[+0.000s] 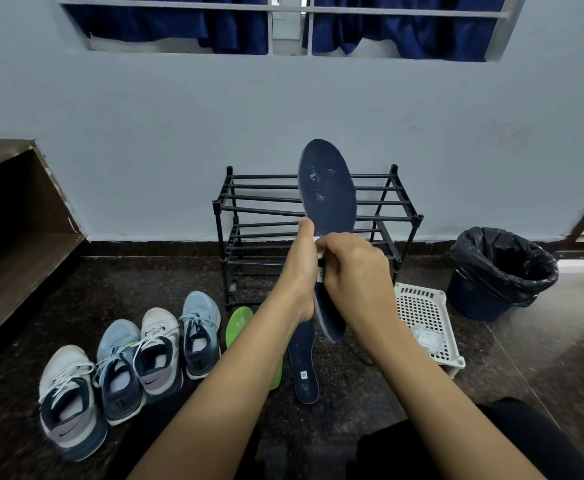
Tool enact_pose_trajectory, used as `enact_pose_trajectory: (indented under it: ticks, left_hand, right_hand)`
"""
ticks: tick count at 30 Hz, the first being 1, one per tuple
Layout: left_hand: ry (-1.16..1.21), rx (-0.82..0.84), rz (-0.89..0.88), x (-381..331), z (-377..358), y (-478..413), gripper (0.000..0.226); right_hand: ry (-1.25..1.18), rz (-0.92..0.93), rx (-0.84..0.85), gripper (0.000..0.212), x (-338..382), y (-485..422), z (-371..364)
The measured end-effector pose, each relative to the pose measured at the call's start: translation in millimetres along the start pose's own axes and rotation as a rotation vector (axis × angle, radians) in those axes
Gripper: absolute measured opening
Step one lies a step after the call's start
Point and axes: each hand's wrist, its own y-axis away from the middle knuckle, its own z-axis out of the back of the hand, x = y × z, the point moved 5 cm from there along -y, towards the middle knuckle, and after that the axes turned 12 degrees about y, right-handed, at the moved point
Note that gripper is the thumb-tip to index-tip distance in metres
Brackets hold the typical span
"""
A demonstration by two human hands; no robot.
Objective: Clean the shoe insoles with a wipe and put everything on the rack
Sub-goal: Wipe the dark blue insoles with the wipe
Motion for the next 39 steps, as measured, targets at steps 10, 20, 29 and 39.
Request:
enact_pose_trajectory:
  ticks: [10,20,29,39]
  left_hand:
    - [0.064,-0.021,0.014,-4,3,1,0.066]
    - [-0.015,-0.001,0.039,3,2,-1,0.061]
    - [-0.022,0.012,-0.012,7,-5,2,0.056]
    - [0.004,-0.028,-0.002,0,-1,1,0.06]
  right_hand:
    - [0.003,-0.026,0.022,0.021,12,7,-5]
    - [-0.069,-0.104,0.079,0.028,1,8,0]
    - [-0.09,-0.145,0.037,0.026,-11,0,-1]
    - [-0.17,-0.169,0.092,0.029,-1,8,-1]
